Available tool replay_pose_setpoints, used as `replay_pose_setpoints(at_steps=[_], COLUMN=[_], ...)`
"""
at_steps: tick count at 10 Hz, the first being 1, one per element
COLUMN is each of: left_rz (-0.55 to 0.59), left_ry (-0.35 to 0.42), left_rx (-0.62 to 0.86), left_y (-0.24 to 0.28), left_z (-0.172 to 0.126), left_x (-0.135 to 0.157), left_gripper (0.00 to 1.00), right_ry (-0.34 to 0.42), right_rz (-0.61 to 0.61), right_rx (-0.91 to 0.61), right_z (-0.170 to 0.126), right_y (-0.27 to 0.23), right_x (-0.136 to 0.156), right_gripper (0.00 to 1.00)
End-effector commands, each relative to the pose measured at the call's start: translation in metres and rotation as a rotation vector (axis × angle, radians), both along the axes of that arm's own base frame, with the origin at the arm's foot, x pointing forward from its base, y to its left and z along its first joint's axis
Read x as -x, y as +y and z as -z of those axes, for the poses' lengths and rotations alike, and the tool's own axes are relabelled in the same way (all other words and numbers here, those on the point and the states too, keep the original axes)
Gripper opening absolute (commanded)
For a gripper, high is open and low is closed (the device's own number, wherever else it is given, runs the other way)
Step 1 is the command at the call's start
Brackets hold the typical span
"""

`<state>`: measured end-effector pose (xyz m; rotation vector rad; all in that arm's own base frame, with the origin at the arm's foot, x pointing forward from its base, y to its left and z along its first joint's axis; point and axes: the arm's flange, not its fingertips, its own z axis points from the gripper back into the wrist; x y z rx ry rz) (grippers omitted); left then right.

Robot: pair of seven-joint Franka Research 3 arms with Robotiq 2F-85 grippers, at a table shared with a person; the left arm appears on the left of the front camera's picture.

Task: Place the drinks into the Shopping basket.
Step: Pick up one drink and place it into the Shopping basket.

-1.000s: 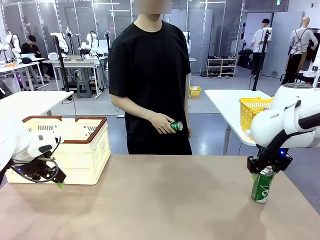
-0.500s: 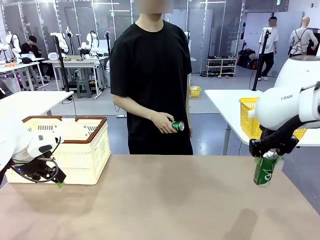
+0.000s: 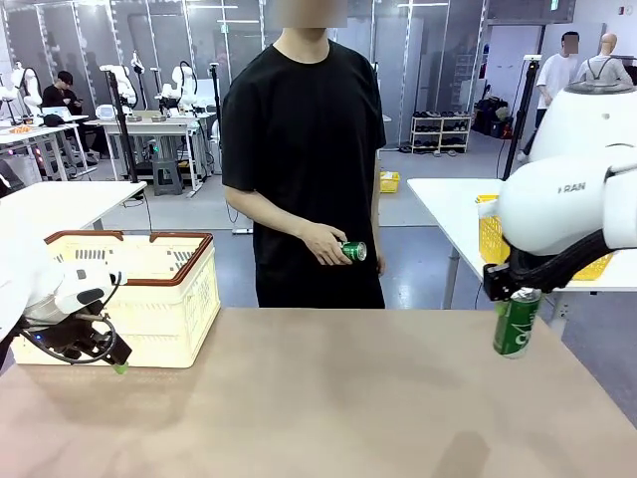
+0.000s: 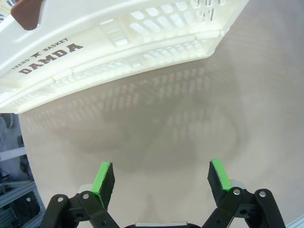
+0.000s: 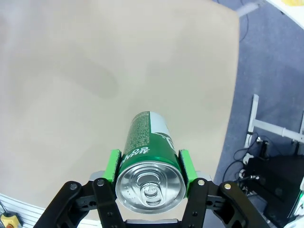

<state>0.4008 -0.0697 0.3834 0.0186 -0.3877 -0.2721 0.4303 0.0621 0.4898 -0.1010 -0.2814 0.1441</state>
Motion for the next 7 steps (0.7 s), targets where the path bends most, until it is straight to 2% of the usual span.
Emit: replay_pose_setpoints(at_steps=[1, 5, 7], left_rz=[-0.002, -0.002, -0.002], left_ry=[0.001, 0.001, 0.001], left_rx=[0.000, 0.000, 0.000], left_y=[0.000, 0.000, 0.000], left_z=[0.000, 0.000, 0.000], left_x=[0.000, 0.000, 0.000], left_gripper=[1.00, 1.00, 1.00], right_ry=[-0.033, 0.023, 0.029], right_rz=[-0.112, -0.405, -0.485], right_rx=[-0.010, 0.042, 0.032], right_z=[0.006, 0.020, 0.022], right_y=[0.038, 0.162, 0.200], right_x=[-0.009, -0.035, -0.036], right_gripper=[0.06, 0.06, 0.06])
